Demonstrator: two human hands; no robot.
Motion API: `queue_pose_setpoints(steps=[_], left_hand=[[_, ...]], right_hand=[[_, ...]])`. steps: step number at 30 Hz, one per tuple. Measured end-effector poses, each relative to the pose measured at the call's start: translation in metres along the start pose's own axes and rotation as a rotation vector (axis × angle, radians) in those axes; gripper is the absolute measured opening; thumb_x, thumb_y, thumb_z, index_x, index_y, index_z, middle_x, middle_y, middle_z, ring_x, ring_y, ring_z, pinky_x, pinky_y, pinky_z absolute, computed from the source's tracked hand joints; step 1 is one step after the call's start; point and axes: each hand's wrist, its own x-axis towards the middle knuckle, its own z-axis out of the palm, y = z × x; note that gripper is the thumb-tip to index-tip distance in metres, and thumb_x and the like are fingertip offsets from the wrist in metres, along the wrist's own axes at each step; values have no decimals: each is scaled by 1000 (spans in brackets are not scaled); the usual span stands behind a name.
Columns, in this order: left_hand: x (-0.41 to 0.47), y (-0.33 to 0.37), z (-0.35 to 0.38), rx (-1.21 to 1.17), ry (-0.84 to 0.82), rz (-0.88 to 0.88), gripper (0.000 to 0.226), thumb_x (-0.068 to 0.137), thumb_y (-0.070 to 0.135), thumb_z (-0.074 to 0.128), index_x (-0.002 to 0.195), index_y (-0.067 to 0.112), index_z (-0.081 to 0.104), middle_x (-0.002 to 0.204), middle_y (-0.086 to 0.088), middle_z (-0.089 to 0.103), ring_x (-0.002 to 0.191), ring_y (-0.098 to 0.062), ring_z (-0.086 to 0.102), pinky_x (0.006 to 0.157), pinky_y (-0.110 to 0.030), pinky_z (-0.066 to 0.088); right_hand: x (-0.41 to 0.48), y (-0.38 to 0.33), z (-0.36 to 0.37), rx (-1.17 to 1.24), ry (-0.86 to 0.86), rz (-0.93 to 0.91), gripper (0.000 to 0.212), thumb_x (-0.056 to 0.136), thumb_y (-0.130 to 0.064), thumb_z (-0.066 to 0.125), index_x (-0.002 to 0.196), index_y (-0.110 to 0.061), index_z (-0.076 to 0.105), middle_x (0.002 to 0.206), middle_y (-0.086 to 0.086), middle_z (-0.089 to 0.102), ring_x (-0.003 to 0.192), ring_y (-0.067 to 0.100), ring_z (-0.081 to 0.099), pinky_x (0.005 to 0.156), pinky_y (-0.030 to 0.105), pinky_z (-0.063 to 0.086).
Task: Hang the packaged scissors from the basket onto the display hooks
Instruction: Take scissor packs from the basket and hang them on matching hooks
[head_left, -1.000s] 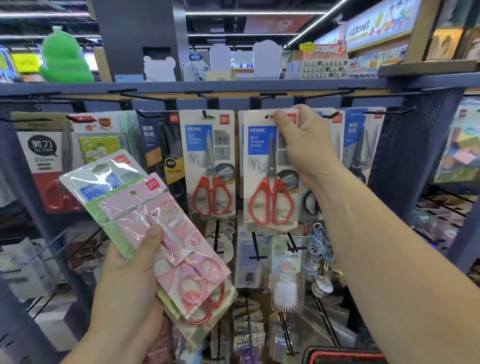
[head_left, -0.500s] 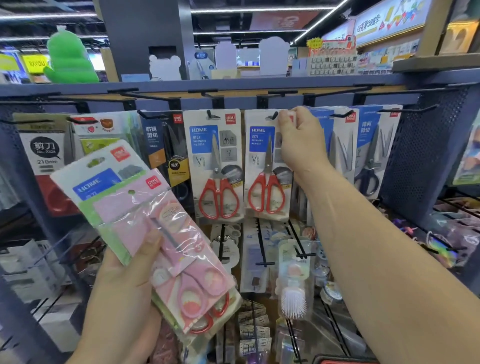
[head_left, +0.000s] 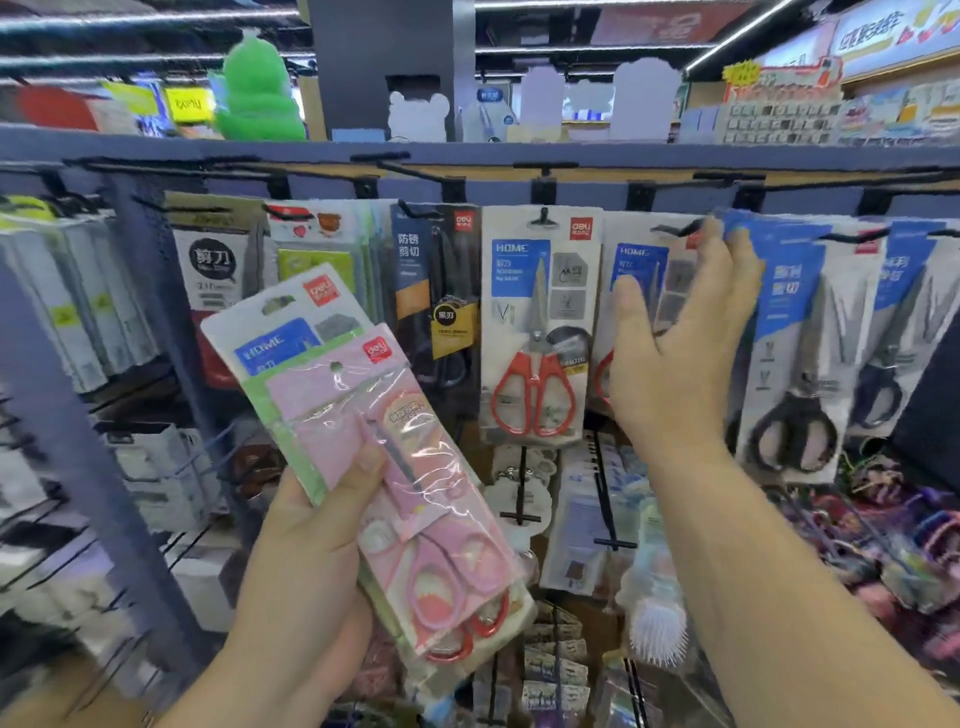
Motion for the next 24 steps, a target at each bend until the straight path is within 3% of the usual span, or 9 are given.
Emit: queue_pose_setpoints(steps=[2, 4, 7, 10, 12, 15, 17, 21, 24], left_hand=[[3, -1, -8, 69, -18, -9, 30, 91, 23, 64, 119, 27, 76, 118, -4, 80, 103, -23, 78, 80, -39, 66], [10, 1, -18, 100, 38, -17, 25, 96, 20, 64, 116, 26, 77, 120, -6, 79, 108, -27, 77, 88, -45, 62], [18, 4, -26, 90, 88, -46, 24, 98, 17, 62, 114, 26, 79, 120, -9, 79, 110, -32, 76, 97, -51, 56], [27, 13, -32, 94, 109, -97, 24, 95, 16, 65, 115, 24, 76, 112, -9, 81, 99, -31, 79, 81, -50, 65], [35, 20, -43, 85, 86, -138, 25, 94, 16, 67, 116, 23, 76, 109, -10, 81, 93, -31, 80, 76, -49, 65], [49, 30, -63, 69, 37, -177, 37, 81, 22, 71, 118, 20, 75, 109, -12, 81, 90, -31, 80, 69, -43, 65], [57, 40, -77, 75, -11, -184, 39, 79, 21, 70, 117, 20, 75, 109, -9, 81, 90, -25, 81, 73, -41, 64], [80, 61, -112, 141, -47, -192, 30, 86, 17, 69, 116, 14, 75, 109, -14, 80, 91, -29, 80, 69, -39, 66], [98, 75, -139, 203, -34, -216, 29, 94, 14, 67, 123, 12, 71, 114, -16, 79, 103, -40, 77, 88, -55, 63]], right_hand=[[-34, -13, 2, 66, -64, -53, 57, 98, -46, 59, 148, -22, 46, 154, -6, 42, 146, 5, 35, 122, 20, 27], [-73, -31, 8, 154, -210, -23, 61, 86, -58, 65, 138, -29, 50, 134, -16, 48, 131, 2, 48, 109, 25, 43], [-115, -47, 31, 137, -526, 22, 87, 67, -71, 75, 141, -33, 50, 133, -21, 47, 130, 1, 49, 105, 21, 43], [-130, -48, 58, 75, -740, 67, 86, 64, -64, 84, 141, -46, 49, 129, -28, 53, 127, -6, 50, 104, 18, 43], [-137, -50, 71, 117, -749, 122, 65, 71, -50, 88, 129, -49, 58, 120, -26, 61, 117, -6, 57, 97, 18, 47], [-147, -60, 91, 231, -667, 237, 50, 79, -39, 90, 120, -39, 61, 110, -20, 72, 104, 0, 68, 89, 24, 54], [-154, -69, 108, 264, -591, 315, 43, 84, -38, 85, 116, -33, 57, 103, -24, 72, 93, -3, 69, 77, 16, 51], [-168, -89, 146, 283, -554, 414, 23, 98, -41, 69, 113, -29, 55, 103, -25, 68, 90, -4, 66, 75, 13, 48], [-160, -98, 173, 369, -567, 569, 24, 94, -56, 66, 98, -32, 63, 92, -12, 71, 87, 11, 66, 81, 35, 54]])
